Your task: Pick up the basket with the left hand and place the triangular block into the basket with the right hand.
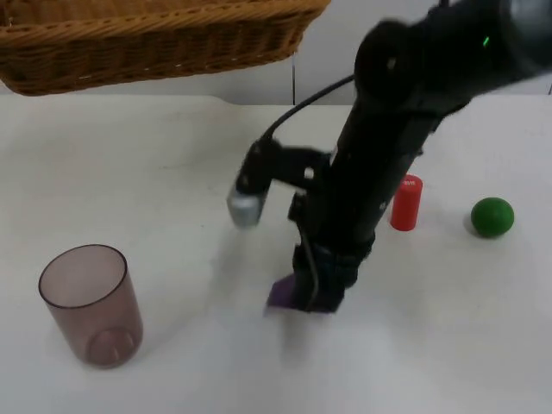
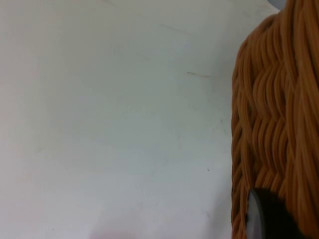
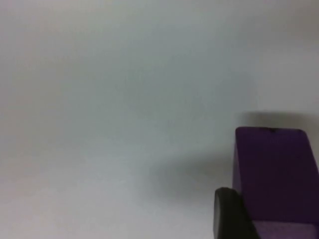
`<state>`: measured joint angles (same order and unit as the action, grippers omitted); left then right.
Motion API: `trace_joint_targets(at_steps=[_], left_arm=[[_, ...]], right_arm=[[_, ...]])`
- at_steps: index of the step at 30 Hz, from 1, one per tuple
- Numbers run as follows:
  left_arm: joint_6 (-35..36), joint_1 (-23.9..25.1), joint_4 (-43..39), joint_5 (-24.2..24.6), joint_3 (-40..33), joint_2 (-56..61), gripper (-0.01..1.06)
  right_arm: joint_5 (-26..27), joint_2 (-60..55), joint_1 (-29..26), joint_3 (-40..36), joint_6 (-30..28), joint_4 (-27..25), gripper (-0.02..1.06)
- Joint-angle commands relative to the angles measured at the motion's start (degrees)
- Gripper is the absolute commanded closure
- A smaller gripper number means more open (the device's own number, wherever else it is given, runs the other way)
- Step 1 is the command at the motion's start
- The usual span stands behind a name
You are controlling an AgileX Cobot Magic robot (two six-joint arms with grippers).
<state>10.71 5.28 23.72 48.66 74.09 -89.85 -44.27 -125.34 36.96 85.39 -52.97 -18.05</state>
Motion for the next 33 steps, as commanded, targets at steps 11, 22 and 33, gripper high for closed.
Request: trace_joint_targets(at_steps=[11,22,33], left_arm=[[-0.4,-0.1,2.4,-0.6,0.2,0.8,1.05],[-2.1,-6.0,1.6,-0.6,0.2,-1.0,1.05],[-1.9,-17.0,1.9,-1.6,-0.2,-3.4,1.05]], right_arm=[[-1.3,14.9,0.1,-14.6,9.4,1.3,1.05],[11.4,41.5,0.1,-25.9,24.4,2.2,1.05],[9.4,49.6,0.1,-17.4,56.5,24.2,1.05]])
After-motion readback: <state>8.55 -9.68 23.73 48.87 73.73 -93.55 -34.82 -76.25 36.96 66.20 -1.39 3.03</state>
